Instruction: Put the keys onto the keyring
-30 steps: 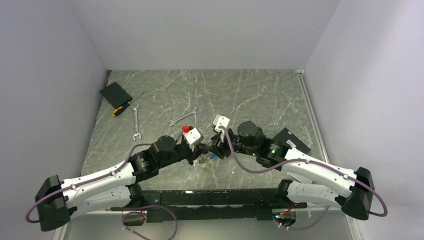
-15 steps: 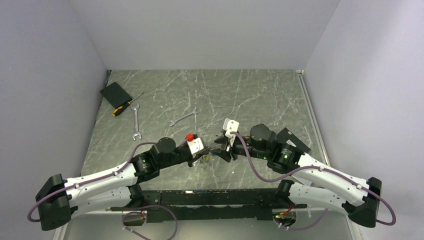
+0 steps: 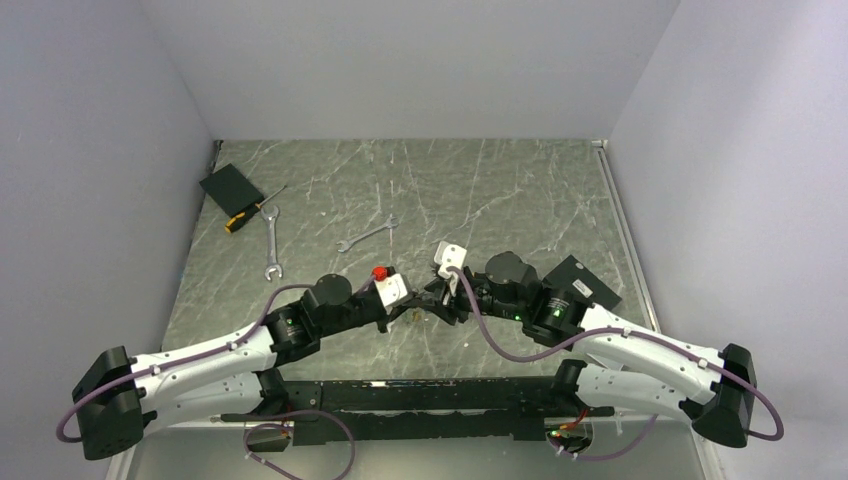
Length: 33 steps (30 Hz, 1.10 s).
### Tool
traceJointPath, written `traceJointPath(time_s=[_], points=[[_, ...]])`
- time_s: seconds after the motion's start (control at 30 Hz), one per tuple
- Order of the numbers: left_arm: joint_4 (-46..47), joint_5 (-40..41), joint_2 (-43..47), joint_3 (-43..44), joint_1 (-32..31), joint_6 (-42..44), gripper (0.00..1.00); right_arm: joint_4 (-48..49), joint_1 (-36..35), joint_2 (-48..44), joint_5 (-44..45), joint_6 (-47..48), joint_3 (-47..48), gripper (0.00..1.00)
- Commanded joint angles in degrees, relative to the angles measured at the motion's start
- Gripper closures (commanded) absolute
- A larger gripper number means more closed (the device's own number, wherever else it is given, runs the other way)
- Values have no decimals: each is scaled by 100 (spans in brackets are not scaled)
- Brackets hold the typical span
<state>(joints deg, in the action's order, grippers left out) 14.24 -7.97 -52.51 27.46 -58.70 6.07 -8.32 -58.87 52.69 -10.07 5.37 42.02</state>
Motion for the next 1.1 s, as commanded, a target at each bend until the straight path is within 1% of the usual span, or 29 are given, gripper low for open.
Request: traceJointPath(time_s=[0.0, 0.3, 0.4, 0.6, 0.7, 0.93, 1.07], points=[[644, -130, 196, 192, -1, -112, 100, 567, -45, 51, 31, -65, -45, 59], [654, -196, 295, 116, -1, -123, 100, 749, -72, 194, 22, 28, -17, 65], [653, -208, 350, 101, -1, -132, 100, 737, -71, 282, 22, 67, 28, 69], [615, -235, 416, 87, -1, -128, 100, 724, -81, 417, 22, 115, 72, 73], [622, -271, 446, 69, -1, -132, 100, 775, -89, 387, 22, 143, 57, 77], [646, -547, 546, 20, -1, -93, 100, 804, -89, 320, -82, 219, 33, 79], [582, -631, 635, -8, -1, -46, 100, 805, -81, 220, -24, 236, 2, 83]])
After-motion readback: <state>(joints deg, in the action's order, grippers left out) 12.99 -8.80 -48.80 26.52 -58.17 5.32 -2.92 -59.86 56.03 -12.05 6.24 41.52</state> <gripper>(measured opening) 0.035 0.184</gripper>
